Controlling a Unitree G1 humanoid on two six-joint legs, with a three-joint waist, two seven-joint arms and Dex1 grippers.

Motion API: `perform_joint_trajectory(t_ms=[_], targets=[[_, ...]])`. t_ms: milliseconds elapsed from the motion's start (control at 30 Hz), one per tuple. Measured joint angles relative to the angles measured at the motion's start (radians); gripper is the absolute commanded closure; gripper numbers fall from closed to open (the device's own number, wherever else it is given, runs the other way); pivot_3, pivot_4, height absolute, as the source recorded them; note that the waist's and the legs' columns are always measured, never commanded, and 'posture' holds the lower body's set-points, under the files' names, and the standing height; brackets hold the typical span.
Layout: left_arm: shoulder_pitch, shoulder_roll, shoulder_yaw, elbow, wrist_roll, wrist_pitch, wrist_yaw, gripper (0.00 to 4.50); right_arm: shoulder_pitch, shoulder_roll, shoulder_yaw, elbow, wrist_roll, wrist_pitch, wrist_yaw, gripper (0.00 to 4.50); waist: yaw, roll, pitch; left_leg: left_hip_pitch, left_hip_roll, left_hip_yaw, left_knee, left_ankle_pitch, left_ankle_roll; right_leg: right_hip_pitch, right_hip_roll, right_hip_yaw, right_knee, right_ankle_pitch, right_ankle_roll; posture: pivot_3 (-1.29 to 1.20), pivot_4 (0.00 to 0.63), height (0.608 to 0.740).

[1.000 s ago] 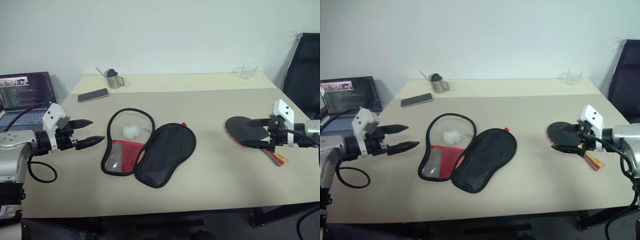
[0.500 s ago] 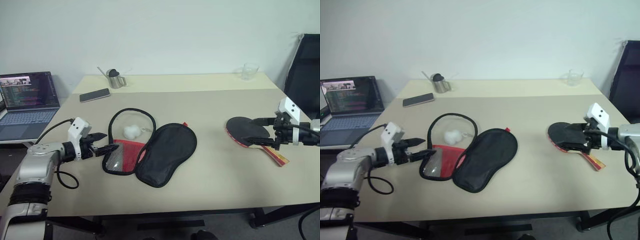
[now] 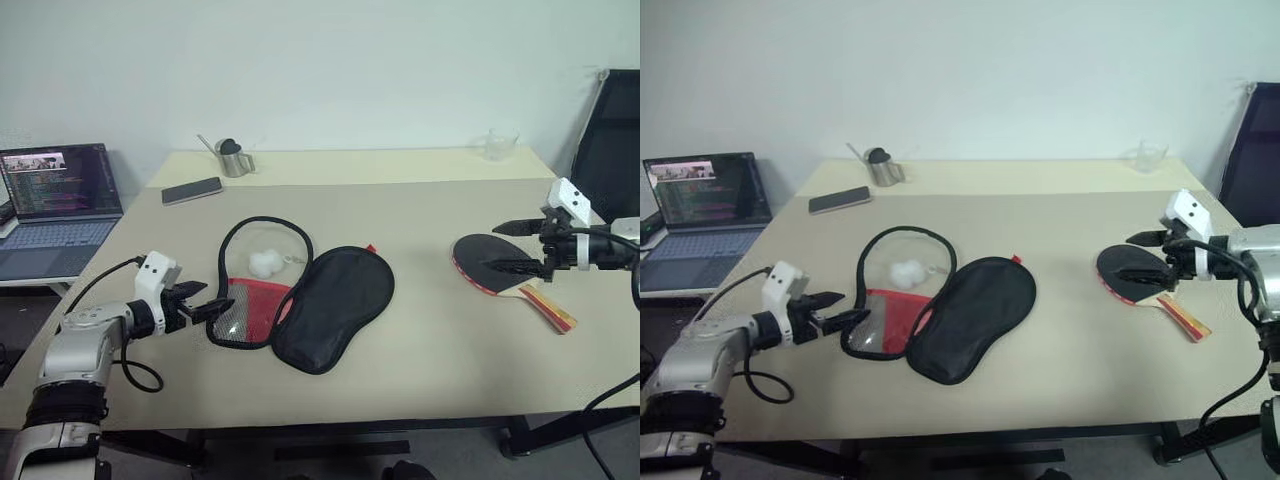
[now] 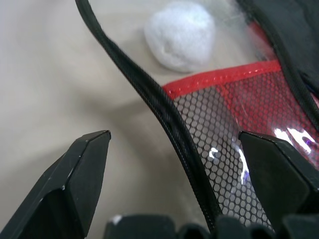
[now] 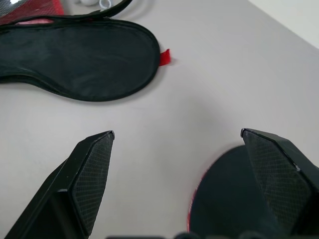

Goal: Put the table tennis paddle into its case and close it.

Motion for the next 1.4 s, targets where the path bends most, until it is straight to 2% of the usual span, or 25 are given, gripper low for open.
perform_joint_trajectory(t_ms=[367, 733, 833, 1167, 1200, 1400], targets=[[-0.043, -0.079, -0.046, 0.013, 0.008, 0.024, 0.02, 0.0, -0.005, 0.013, 0.003, 0.013, -0.008, -0.016, 0.012, 0.02, 0.0, 0.0, 0.0, 0.0, -0.001, 0.0, 0.0, 0.0, 0.0, 0.0, -0.001, 0.0, 0.0, 0.0, 0.0, 0.0, 0.15, 0.74], [-0.05, -0.116, -0.07, -0.023, 0.014, 0.074, 0.057, 0.0, -0.005, 0.013, 0.003, 0.015, -0.01, -0.016, 0.01, 0.02, 0.0, 0.0, 0.0, 0.001, -0.001, 0.0, 0.0, 0.0, 0.0, 0.0, -0.001, 0.0, 0.001, 0.0, 0.0, 0.0, 0.15, 0.74], [-0.046, -0.124, -0.069, -0.04, 0.011, 0.092, 0.067, 0.61, -0.006, 0.013, 0.003, 0.015, -0.01, -0.016, 0.01, 0.0, 0.0, 0.0, 0.0, 0.001, -0.001, 0.0, 0.0, 0.0, -0.001, 0.0, -0.001, 0.0, 0.001, 0.0, 0.0, 0.0, 0.15, 0.74], [-0.008, -0.142, -0.061, -0.09, -0.011, 0.126, 0.089, 4.23, -0.015, 0.031, 0.009, 0.018, -0.022, -0.02, 0.009, 0.0, 0.0, 0.0, 0.0, 0.001, -0.001, 0.0, 0.0, 0.0, -0.001, 0.0, -0.001, 0.0, 0.001, 0.0, 0.0, 0.0, 0.15, 0.74], [-0.002, -0.149, -0.058, -0.102, -0.016, 0.131, 0.097, 4.49, -0.016, 0.031, 0.009, 0.02, -0.025, -0.021, 0.009, 0.0, 0.0, 0.0, 0.0, 0.001, -0.001, 0.0, 0.0, 0.0, -0.001, 0.0, -0.001, 0.0, 0.001, 0.0, 0.0, 0.0, 0.15, 0.74], [0.01, -0.238, -0.004, -0.185, -0.053, 0.153, 0.216, 4.49, -0.049, 0.034, 0.019, 0.053, -0.041, -0.035, 0.023, 0.0, 0.002, 0.0, 0.0, 0.0, -0.001, 0.0, 0.0, 0.0, -0.001, 0.0, -0.002, 0.0, 0.001, 0.0, 0.0, 0.0, 0.15, 0.74]])
